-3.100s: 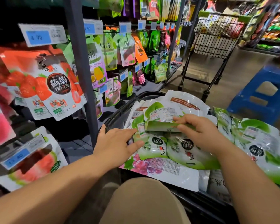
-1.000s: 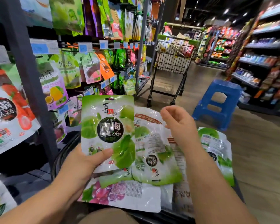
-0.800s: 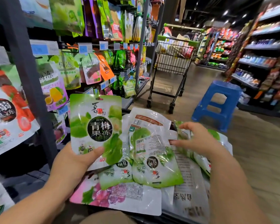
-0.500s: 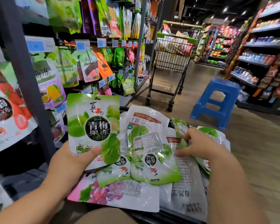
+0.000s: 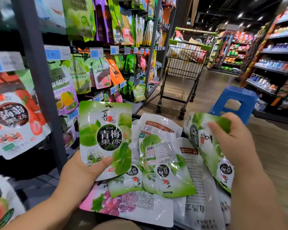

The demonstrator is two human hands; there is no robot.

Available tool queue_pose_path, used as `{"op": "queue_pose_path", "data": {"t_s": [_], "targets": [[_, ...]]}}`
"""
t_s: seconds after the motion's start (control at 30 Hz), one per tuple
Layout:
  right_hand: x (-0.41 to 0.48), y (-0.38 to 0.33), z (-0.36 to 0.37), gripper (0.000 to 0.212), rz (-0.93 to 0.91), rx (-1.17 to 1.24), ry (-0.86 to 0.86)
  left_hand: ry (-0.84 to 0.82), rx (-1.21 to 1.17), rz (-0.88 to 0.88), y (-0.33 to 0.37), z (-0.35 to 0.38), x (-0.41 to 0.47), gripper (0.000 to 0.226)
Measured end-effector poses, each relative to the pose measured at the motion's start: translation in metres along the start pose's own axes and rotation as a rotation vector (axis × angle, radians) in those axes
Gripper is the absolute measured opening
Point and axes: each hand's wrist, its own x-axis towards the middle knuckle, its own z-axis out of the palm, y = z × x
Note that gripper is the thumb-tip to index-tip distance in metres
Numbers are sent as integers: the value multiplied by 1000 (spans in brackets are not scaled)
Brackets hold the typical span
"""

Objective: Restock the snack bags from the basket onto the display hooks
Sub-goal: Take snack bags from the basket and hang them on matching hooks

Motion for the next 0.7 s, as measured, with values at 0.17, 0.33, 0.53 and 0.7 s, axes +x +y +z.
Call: {"op": "queue_pose_path", "data": {"t_s": [0.17, 0.33, 0.53, 0.7], "targets": [[11, -29, -23, 15, -62, 120, -126, 15, -14, 24, 1, 0, -2, 35], [21, -64, -28, 16, -135, 63, -364, 36, -11, 11, 0, -3, -4, 36], [41, -90, -6, 15, -214, -269, -582, 39, -73, -31, 1, -5, -3, 38], [53, -102, 16, 17, -321, -417, -606, 39, -91, -28, 4, -4, -4, 36]]}}
